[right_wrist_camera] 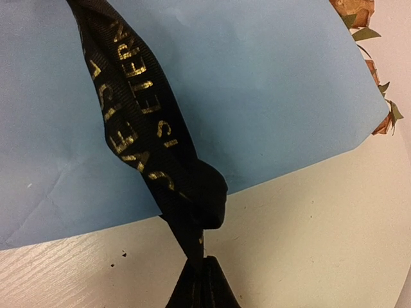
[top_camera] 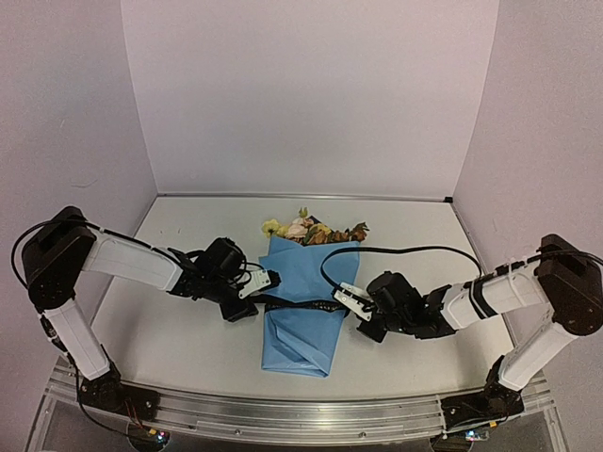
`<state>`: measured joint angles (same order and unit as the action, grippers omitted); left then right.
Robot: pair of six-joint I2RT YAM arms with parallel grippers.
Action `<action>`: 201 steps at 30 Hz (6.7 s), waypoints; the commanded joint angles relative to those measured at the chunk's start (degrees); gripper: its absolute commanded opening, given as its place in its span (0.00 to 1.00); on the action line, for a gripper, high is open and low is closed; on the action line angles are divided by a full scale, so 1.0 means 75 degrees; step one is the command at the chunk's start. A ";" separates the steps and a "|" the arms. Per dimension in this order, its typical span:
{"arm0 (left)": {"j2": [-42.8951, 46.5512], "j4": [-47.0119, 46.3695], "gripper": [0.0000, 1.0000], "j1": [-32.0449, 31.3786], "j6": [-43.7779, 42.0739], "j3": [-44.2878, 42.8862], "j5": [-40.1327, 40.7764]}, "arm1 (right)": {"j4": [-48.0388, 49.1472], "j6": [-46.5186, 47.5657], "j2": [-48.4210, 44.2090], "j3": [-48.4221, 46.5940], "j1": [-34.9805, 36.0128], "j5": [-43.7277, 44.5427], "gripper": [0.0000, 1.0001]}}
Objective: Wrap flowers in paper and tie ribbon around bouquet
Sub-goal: Tie the ribbon around the folded bouquet, then cross the half-tied ribbon over the folded bouquet.
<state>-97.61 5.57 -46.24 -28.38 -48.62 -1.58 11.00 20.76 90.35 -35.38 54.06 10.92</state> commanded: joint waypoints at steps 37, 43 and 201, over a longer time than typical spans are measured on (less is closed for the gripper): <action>0.0844 0.0780 0.00 0.1722 0.6153 -0.0117 0.0544 | -0.4432 -0.7994 0.0263 -0.1324 -0.3968 -0.2764 0.00; 0.0573 0.1929 0.00 0.3968 0.7702 -0.0616 -0.0290 | -0.4430 -0.8901 -0.0274 -0.0631 -0.4835 -0.2638 0.00; 0.2933 -0.2096 0.00 0.1536 0.9471 0.0254 -0.3182 | 0.0742 -0.3369 0.2210 -0.4907 0.0714 -0.0987 0.00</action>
<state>-73.40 -11.38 -34.57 45.57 -45.29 -23.82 14.98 -3.56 114.13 -76.70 59.09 2.52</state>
